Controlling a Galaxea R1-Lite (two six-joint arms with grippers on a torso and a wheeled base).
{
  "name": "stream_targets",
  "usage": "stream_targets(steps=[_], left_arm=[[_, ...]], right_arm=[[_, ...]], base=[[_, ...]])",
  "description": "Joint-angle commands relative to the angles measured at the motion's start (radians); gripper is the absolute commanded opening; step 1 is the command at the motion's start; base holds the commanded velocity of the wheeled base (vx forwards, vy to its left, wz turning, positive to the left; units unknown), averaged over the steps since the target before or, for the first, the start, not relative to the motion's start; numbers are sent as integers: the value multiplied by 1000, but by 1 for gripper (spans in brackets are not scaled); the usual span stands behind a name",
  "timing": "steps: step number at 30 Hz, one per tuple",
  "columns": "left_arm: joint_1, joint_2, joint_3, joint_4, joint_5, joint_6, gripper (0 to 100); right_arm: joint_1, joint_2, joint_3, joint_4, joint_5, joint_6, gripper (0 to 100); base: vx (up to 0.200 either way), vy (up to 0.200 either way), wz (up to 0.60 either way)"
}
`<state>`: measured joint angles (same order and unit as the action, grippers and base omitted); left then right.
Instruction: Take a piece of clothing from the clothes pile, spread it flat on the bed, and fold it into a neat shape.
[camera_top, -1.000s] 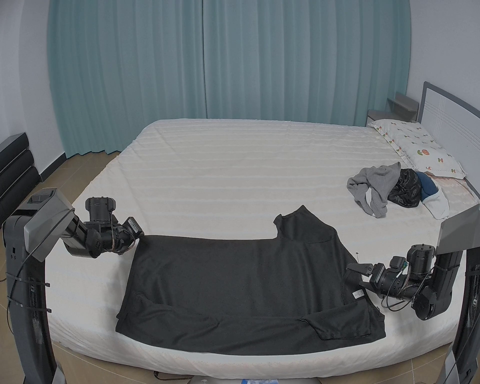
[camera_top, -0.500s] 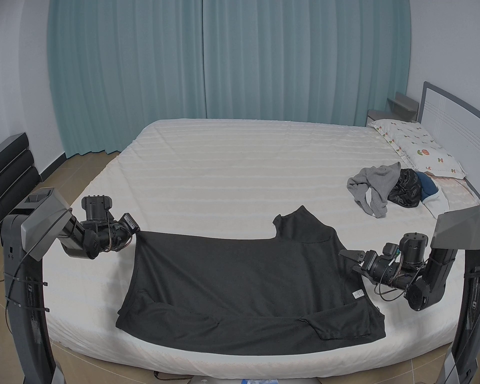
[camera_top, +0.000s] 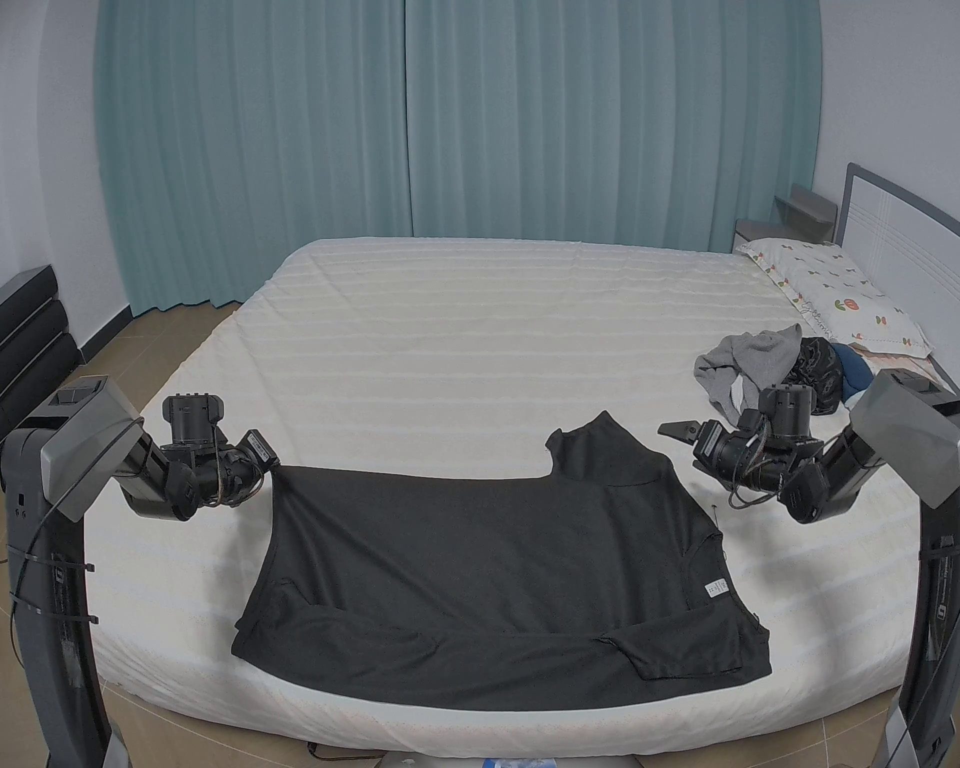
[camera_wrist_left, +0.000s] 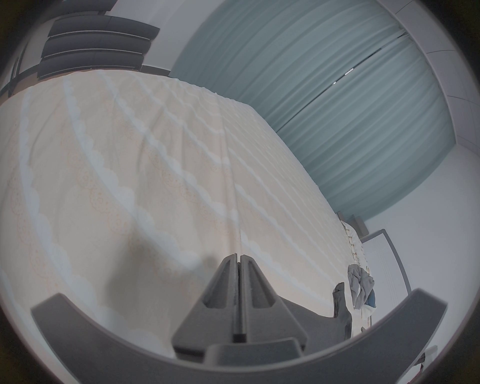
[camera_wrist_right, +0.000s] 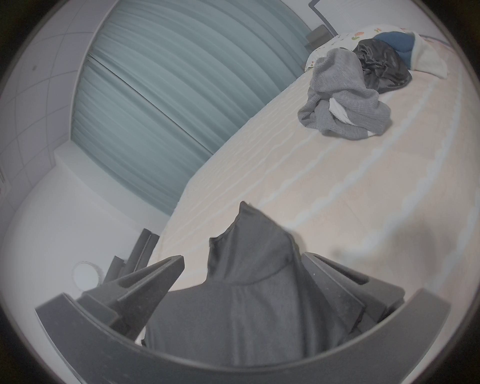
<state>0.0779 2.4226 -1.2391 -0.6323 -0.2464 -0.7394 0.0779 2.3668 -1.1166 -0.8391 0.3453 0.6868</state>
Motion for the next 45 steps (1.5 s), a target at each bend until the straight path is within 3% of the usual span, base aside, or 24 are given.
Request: stream_targets(steps=[1, 7, 14, 15, 32, 45], left_arm=[[0, -3, 6, -1, -1, -2, 0], [2, -3, 13, -4, -1, -2, 0], [0, -3, 13, -6, -1, 0, 0], [0, -3, 13, -6, -1, 0, 0], [8, -39, 32, -6, 1, 5, 0], [17, -72, 40, -7, 7, 9, 0]], right_arm=[[19, 140, -253, 193, -77, -50, 100], [31, 235, -397, 276, -117, -69, 100], [33, 264, -443, 301, -117, -73, 100], [33, 266, -447, 301, -117, -73, 0], [8, 213, -408, 269, -115, -53, 0], [-18, 146, -184, -37, -117, -6, 0]], base=[[0, 0, 0], [0, 0, 0], [0, 0, 0], [0, 0, 0], [0, 0, 0], [0, 0, 0]])
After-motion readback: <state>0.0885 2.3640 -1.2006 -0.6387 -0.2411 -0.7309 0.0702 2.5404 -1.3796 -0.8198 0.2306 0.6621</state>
